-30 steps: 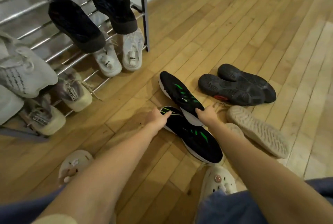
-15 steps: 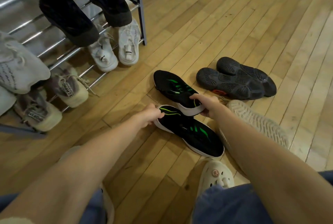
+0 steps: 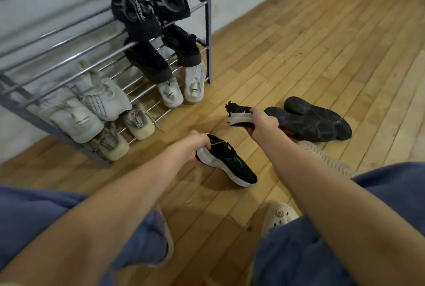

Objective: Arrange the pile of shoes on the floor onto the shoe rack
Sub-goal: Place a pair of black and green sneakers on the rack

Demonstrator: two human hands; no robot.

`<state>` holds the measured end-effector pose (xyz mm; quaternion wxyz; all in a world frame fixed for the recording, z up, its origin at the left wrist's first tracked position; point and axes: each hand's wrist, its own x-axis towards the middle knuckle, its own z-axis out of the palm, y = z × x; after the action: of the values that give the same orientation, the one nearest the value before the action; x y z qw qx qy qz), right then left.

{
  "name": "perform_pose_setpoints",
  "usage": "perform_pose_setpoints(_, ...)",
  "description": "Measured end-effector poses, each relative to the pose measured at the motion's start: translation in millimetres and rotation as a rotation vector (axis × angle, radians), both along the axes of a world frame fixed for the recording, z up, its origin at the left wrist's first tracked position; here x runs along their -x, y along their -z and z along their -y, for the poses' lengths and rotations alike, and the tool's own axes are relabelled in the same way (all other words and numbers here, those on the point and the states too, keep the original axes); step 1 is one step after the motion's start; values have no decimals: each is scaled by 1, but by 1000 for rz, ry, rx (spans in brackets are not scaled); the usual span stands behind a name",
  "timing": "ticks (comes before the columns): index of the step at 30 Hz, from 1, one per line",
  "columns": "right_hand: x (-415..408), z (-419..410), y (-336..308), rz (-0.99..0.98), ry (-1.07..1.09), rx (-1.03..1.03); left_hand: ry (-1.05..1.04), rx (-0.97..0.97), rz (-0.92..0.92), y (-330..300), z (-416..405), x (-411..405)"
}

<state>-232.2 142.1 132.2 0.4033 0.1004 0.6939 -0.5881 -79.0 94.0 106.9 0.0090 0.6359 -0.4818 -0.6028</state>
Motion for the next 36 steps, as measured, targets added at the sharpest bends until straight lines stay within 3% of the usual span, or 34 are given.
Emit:
perform_pose_setpoints(4,-21,-11,-36,-259,40,-51,-111,50,-4,-43,0,-15)
perform_pose_setpoints(8,-26,-15,-95,-244,121,91,-262,118,-89,-93,4,-35)
perform_pose_setpoints(17,-58,-15,-161,-233,144,373,-681,110,-556,-201,-12,-89)
perform_pose_setpoints(24,-99,-16,-153,-202,52,414,-939,236,-714,-209,-54,-133)
perform_pose_setpoints(30,-126,-6,-144,-183,-139,412,-1217,367,-606,-195,-65,-157)
perform_pose_setpoints(36,-149,25,-133,-134,-390,379,-1365,400,-645,-192,-39,-155)
